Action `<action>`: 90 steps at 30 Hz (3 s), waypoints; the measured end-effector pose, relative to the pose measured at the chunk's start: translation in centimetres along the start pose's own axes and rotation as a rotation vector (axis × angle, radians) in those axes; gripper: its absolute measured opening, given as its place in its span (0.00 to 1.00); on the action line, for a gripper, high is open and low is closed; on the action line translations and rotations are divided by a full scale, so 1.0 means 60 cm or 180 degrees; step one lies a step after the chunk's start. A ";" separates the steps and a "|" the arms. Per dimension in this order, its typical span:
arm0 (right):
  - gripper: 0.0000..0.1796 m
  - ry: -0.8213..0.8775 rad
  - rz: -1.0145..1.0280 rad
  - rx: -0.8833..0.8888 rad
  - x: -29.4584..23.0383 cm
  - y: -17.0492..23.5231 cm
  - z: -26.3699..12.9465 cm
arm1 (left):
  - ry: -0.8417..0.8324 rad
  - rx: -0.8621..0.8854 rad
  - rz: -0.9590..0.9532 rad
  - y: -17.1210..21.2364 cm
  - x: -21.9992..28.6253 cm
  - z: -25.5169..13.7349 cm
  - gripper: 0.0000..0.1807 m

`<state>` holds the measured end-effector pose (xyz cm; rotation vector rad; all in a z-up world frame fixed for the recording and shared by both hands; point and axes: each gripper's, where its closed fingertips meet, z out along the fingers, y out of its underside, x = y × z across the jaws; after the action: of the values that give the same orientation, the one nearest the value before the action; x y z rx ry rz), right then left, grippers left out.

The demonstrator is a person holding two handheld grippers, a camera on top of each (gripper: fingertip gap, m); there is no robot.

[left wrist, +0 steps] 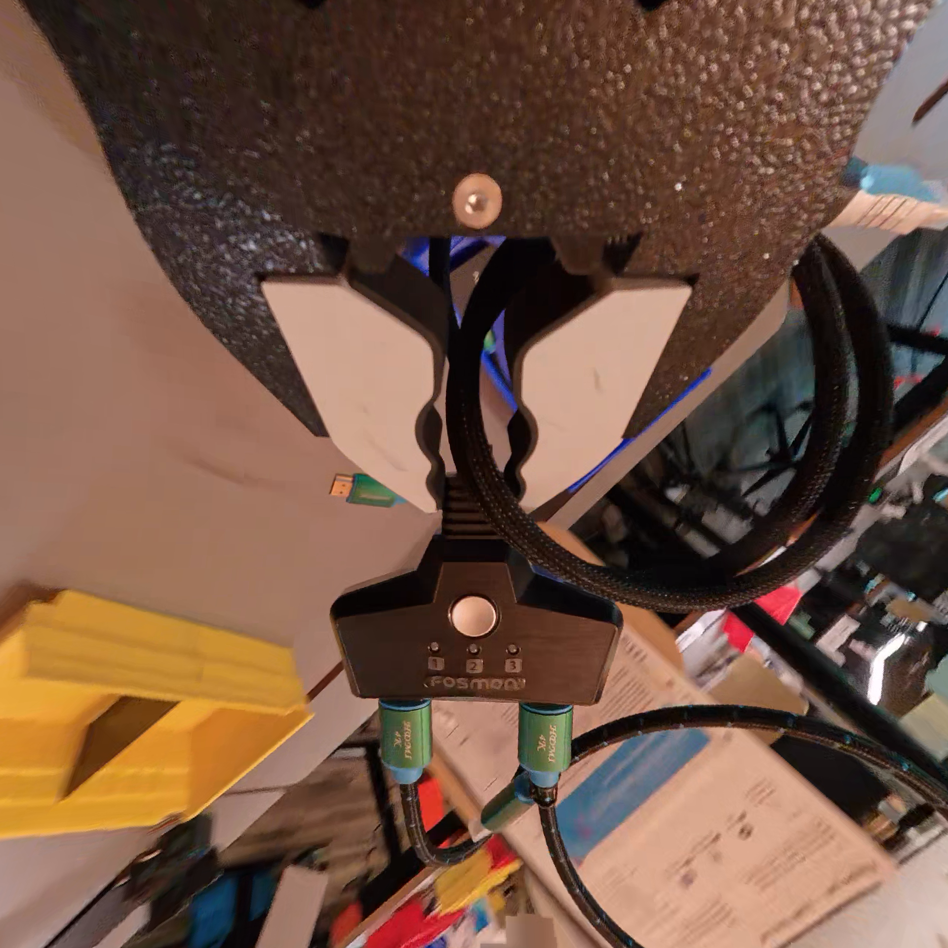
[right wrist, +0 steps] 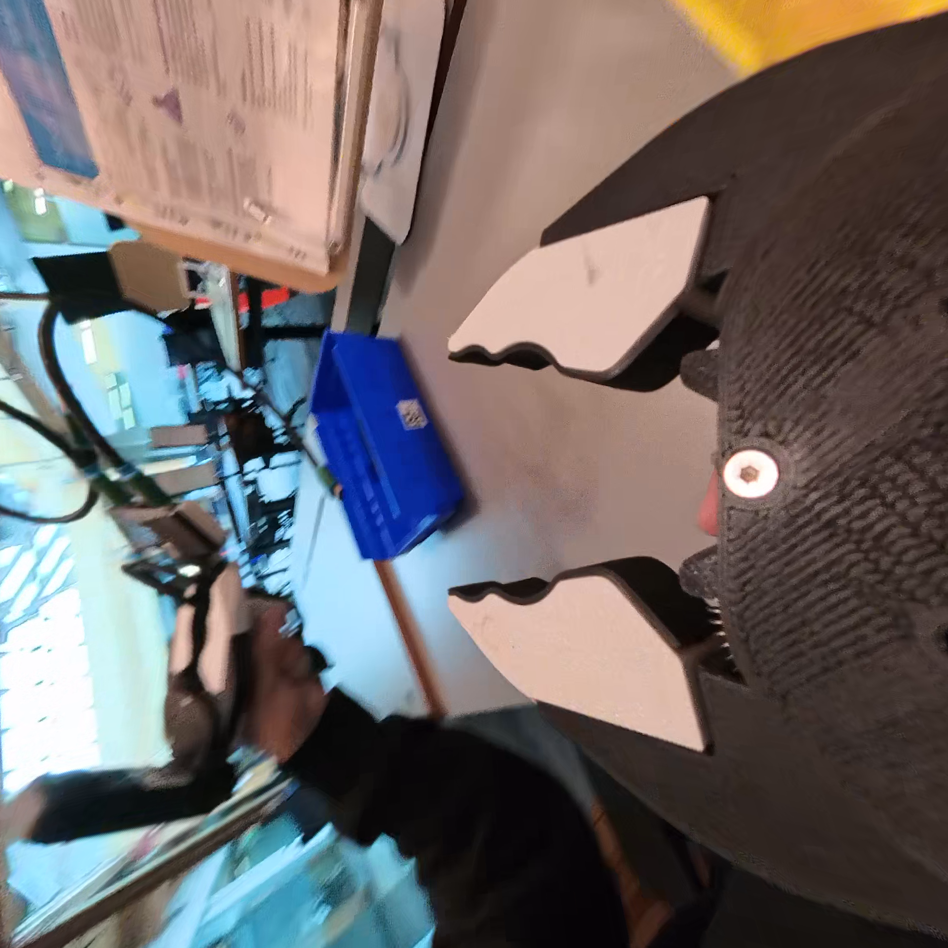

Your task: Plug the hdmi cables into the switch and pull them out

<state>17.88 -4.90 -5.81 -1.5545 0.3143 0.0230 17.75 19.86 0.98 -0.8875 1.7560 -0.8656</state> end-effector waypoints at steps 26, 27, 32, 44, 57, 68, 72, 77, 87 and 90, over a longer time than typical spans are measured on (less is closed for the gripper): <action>0.13 -0.1290 0.2735 0.0968 -0.023 0.055 0.063 | 0.1322 0.0795 0.0917 0.029 0.325 0.062 0.13; 0.13 -0.1264 0.2842 0.1030 -0.021 0.052 0.063 | 0.1298 0.0773 0.0869 0.029 0.321 0.060 0.12; 0.13 -0.1378 0.3131 0.1109 -0.029 0.043 0.061 | 0.1396 0.0922 0.0455 0.020 0.316 0.046 0.13; 0.12 -0.1217 0.3405 0.0933 -0.021 0.070 0.072 | 0.1515 0.1377 -0.0022 0.021 0.304 0.029 0.15; 0.12 -0.1326 0.3084 0.0599 -0.048 0.062 0.068 | 0.2093 0.1540 -0.0143 0.022 0.326 0.021 0.14; 0.12 -0.0719 0.2763 0.0710 0.004 0.075 0.061 | 0.1671 0.0653 -0.0298 0.072 0.267 0.049 0.17; 0.12 -0.0796 0.2760 0.0799 -0.007 0.063 0.063 | 0.1934 0.0456 0.0037 0.084 0.301 0.040 0.23; 0.12 -0.0827 0.2830 0.0856 -0.005 0.060 0.061 | 0.2116 0.0509 -0.0196 0.069 0.330 0.039 0.21; 0.12 -0.0956 0.3362 0.0888 -0.013 0.074 0.071 | 0.1705 0.0819 0.0267 0.050 0.336 0.052 0.11; 0.12 -0.1063 0.3520 0.0904 -0.014 0.080 0.074 | 0.1780 0.0880 0.0161 0.049 0.334 0.052 0.11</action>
<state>16.85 -0.26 -10.40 -0.9151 0.8307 1.0392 14.46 3.60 -11.02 -0.4362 2.0446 -1.3784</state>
